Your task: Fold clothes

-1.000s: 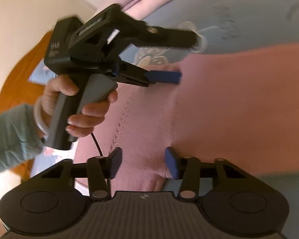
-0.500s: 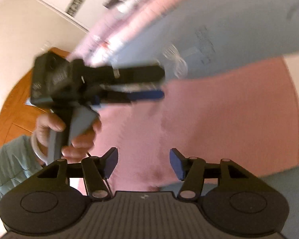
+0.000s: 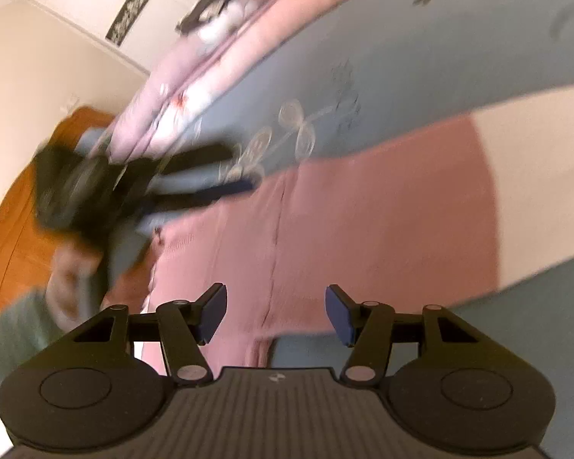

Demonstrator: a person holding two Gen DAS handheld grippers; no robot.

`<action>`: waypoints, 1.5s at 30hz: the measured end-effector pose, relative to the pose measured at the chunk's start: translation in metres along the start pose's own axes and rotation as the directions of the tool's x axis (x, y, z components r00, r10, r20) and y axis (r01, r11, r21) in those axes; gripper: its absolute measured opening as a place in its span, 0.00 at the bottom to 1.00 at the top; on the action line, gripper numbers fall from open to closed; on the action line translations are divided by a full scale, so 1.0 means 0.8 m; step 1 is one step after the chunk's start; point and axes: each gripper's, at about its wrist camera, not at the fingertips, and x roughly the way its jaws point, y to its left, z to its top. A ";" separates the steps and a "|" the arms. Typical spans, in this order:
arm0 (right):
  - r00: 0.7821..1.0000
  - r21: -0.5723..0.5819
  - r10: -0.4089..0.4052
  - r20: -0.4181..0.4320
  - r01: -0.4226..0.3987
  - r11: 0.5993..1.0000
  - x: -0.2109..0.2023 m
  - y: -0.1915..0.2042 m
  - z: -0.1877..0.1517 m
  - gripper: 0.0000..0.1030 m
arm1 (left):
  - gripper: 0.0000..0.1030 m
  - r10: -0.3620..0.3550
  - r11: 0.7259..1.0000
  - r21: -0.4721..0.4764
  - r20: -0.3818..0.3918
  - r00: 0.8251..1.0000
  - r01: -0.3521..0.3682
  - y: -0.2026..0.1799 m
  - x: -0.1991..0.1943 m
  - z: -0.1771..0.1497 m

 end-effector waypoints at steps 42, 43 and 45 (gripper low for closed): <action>0.995 0.053 -0.090 0.033 0.088 0.995 0.031 -0.005 0.044 0.62 | 0.99 0.117 0.988 -0.116 0.124 0.985 -0.103 0.127 -0.016 -0.017; 0.995 0.054 -0.090 0.034 0.088 0.995 0.031 -0.006 0.043 0.62 | 0.99 0.128 0.986 -0.121 0.138 0.982 -0.111 0.132 -0.015 -0.012; 0.995 0.054 -0.095 0.033 0.093 0.994 0.028 -0.008 0.042 0.63 | 0.99 0.153 0.981 -0.146 0.161 0.975 -0.130 0.139 -0.017 -0.001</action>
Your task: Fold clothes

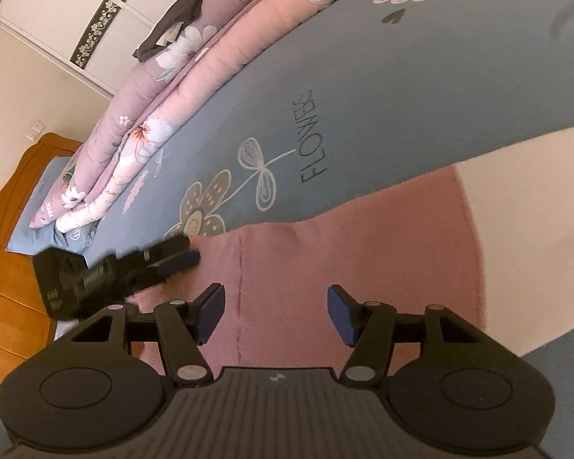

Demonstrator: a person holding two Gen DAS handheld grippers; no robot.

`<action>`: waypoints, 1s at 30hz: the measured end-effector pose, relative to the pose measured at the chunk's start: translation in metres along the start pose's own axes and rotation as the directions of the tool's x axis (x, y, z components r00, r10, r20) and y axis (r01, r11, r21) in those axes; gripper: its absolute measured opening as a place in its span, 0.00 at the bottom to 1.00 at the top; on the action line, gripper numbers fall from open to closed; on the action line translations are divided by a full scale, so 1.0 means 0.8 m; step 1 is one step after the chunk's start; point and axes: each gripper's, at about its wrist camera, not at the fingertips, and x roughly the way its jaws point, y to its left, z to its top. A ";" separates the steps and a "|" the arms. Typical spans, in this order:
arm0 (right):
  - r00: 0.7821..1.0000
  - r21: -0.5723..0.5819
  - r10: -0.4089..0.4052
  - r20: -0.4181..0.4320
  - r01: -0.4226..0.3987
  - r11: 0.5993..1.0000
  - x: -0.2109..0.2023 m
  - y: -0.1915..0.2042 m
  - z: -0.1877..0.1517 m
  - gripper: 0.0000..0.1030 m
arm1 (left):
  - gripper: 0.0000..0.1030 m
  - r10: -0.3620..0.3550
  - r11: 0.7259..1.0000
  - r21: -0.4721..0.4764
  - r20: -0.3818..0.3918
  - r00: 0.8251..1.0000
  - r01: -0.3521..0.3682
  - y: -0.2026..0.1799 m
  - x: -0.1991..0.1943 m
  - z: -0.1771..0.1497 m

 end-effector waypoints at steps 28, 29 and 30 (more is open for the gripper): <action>0.999 0.002 0.004 -0.035 -0.004 1.000 -0.019 0.017 -0.023 0.65 | 0.99 0.146 0.989 -0.024 0.093 0.985 -0.144 -0.018 -0.058 0.006; 0.999 0.001 0.007 -0.034 -0.007 1.000 -0.021 0.020 -0.023 0.65 | 0.99 0.136 0.990 -0.040 0.097 0.986 -0.133 -0.023 -0.073 -0.001; 0.999 -0.001 0.014 -0.037 -0.014 1.000 -0.022 0.024 -0.024 0.65 | 0.99 0.127 0.991 -0.056 0.100 0.987 -0.122 -0.027 -0.088 -0.007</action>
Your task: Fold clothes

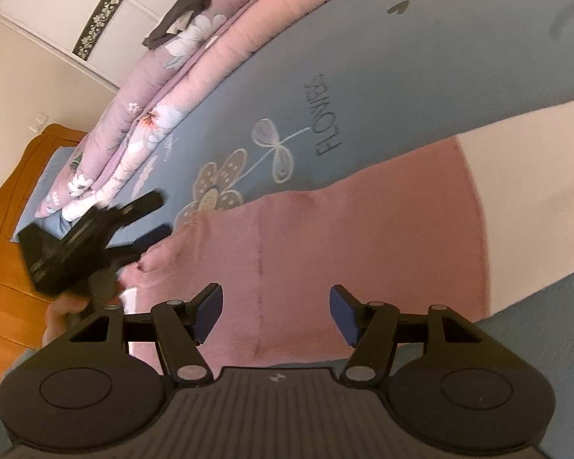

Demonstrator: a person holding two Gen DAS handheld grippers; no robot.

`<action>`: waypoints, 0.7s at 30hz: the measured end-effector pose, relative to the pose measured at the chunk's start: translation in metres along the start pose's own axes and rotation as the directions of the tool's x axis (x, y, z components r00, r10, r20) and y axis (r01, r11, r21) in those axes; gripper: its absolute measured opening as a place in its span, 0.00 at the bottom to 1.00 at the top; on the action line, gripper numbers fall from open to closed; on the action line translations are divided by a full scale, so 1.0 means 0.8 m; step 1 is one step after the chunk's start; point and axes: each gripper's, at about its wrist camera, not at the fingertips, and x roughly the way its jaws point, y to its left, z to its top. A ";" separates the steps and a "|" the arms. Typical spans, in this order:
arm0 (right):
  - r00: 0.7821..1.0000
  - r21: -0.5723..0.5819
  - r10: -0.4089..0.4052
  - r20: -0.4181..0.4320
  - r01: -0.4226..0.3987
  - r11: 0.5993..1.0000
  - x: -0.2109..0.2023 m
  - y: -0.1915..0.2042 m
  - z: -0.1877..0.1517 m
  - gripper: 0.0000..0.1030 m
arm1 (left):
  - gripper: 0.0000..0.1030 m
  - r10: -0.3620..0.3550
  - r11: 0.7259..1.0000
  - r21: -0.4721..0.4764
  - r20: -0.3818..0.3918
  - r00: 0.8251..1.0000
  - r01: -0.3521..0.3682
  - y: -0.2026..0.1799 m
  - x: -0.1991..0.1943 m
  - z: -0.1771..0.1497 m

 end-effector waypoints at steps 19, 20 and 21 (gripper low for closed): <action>0.998 -0.048 0.017 -0.060 -0.020 0.999 -0.004 0.049 -0.035 0.66 | 0.99 0.183 0.919 -0.369 0.083 0.980 -0.141 0.172 -0.123 -0.052; 0.998 -0.053 0.022 -0.062 -0.026 0.998 -0.005 0.052 -0.036 0.66 | 0.99 0.183 0.918 -0.372 0.089 0.979 -0.138 0.171 -0.132 -0.049; 0.998 -0.057 0.027 -0.061 -0.030 0.998 -0.006 0.057 -0.038 0.66 | 0.99 0.184 0.917 -0.374 0.095 0.978 -0.136 0.171 -0.140 -0.045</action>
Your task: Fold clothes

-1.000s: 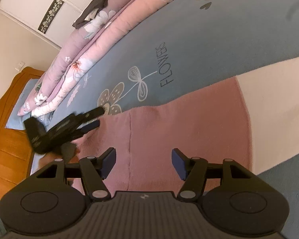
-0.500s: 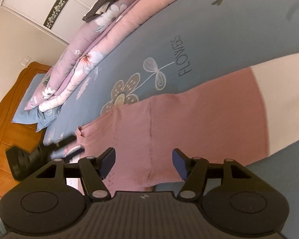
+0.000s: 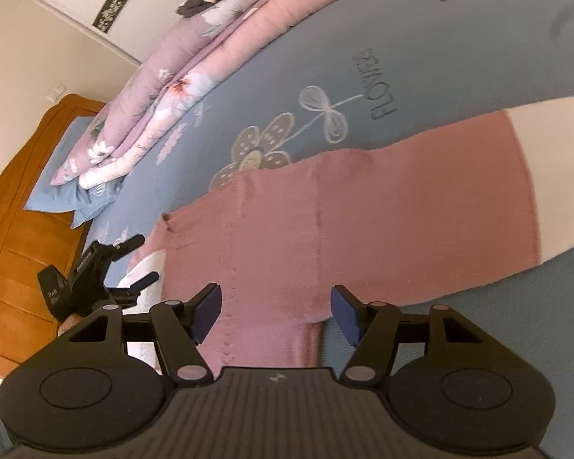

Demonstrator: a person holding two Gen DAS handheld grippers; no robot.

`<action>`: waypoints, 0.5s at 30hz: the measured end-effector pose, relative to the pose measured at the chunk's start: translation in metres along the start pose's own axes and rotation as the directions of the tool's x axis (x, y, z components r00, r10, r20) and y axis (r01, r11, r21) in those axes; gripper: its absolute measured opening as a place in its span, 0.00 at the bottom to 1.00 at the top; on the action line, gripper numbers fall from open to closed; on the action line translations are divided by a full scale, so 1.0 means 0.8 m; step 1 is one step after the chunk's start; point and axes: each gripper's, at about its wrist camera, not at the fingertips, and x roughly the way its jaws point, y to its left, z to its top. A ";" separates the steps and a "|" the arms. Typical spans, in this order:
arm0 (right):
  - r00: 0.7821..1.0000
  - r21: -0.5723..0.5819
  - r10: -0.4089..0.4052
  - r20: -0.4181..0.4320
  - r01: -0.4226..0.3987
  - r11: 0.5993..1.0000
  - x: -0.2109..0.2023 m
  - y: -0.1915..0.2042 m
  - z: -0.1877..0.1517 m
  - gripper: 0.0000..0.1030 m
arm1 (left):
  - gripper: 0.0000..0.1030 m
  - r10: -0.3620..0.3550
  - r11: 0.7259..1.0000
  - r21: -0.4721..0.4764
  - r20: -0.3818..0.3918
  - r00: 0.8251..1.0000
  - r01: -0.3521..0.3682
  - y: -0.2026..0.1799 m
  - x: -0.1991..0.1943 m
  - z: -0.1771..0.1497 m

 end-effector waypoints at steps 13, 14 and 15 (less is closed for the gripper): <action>0.990 0.068 0.117 -0.074 -0.112 0.991 0.058 0.071 -0.045 0.70 | 0.99 -0.089 0.992 -0.101 -0.184 0.979 0.071 -0.025 -0.108 -0.110; 0.990 0.095 0.117 -0.079 -0.109 0.989 0.072 0.069 -0.049 0.70 | 0.99 -0.083 0.990 -0.130 -0.195 0.977 0.058 -0.016 -0.107 -0.119; 0.991 0.122 0.105 -0.083 -0.094 0.988 0.086 0.067 -0.053 0.70 | 0.99 -0.078 0.986 -0.158 -0.206 0.975 0.045 -0.007 -0.105 -0.128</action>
